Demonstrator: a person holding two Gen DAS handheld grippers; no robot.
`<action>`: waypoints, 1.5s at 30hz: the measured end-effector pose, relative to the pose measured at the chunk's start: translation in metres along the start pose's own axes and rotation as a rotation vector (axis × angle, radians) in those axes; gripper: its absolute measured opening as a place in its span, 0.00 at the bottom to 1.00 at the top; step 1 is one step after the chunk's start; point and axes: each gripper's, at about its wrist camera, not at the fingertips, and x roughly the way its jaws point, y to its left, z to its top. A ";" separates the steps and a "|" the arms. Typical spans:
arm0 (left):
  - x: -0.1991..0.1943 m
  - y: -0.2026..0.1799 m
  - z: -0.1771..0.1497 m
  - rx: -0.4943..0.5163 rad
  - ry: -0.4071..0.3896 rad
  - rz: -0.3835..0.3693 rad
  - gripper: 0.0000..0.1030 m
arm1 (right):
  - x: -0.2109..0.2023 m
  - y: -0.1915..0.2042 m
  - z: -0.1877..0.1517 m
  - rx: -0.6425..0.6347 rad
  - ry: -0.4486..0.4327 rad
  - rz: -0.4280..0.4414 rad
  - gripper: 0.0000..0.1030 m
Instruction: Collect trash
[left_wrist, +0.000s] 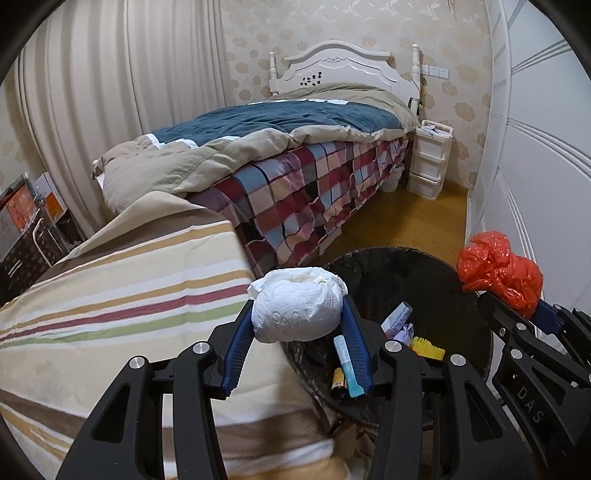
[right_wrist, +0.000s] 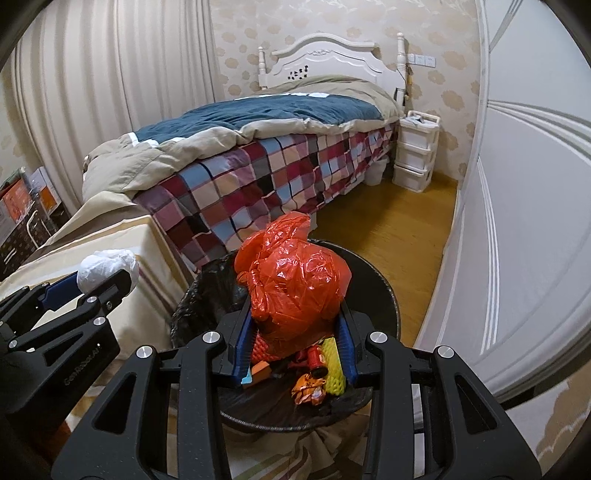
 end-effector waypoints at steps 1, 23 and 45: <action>0.003 -0.002 0.002 0.001 0.003 0.000 0.46 | 0.003 -0.001 0.001 0.002 0.004 -0.001 0.36; 0.037 -0.030 0.010 0.063 0.042 -0.008 0.74 | 0.053 -0.024 -0.001 0.054 0.078 -0.046 0.52; -0.005 -0.003 0.009 0.029 -0.044 0.053 0.85 | 0.013 -0.024 0.005 0.061 0.004 -0.103 0.87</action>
